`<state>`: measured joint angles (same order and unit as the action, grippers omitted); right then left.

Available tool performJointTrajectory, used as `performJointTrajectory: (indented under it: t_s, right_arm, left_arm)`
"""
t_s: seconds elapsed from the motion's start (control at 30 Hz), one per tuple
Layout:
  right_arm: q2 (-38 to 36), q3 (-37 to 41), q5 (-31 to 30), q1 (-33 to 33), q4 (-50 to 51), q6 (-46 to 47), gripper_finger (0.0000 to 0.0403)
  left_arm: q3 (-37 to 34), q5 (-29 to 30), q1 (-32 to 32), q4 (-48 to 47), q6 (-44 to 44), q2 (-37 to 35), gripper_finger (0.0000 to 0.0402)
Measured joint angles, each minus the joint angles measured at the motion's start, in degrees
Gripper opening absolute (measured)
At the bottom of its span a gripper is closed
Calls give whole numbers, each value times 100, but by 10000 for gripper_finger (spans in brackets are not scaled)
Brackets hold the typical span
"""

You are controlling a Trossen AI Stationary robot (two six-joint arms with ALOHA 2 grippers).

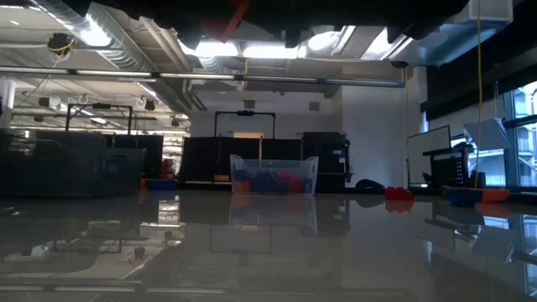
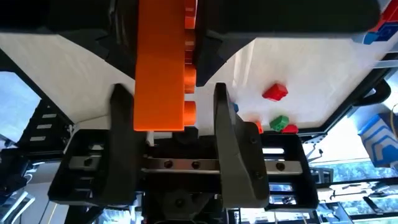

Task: Sort blocks by size
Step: Put the orange 8 stud game piece into the gray bin

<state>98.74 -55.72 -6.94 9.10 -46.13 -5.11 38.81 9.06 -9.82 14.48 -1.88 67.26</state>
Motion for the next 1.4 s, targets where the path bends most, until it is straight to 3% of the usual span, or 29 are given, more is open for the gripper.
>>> performJointTrajectory:
  t_s: [0.23,0.53,0.67,0.77,0.9,1.03,1.4]
  right_arm:
    - [0,0,-29,-17,34,-76,94]
    - [-128,-13,-297,86,413,-596,91]
    - [-761,-9,-1037,395,1675,-659,95]
    - [-1381,-96,-1517,766,3038,-200,95]
    - [-2096,-350,-1639,1265,5362,1462,94]
    - [-2538,-560,-1588,1858,7431,3746,97]
    - [-2570,-578,-492,4017,10185,10046,99]
  left_arm:
    - [0,67,1,-32,-8,0,83]
    - [61,3,55,-129,-61,-45,155]
    - [209,2,138,-1020,-174,-394,187]
    - [210,9,205,-1989,-256,-680,196]
    - [214,128,312,-3001,-76,-1027,198]
    - [210,208,441,-3550,170,-1162,199]
    - [210,214,592,-3640,321,-1176,199]
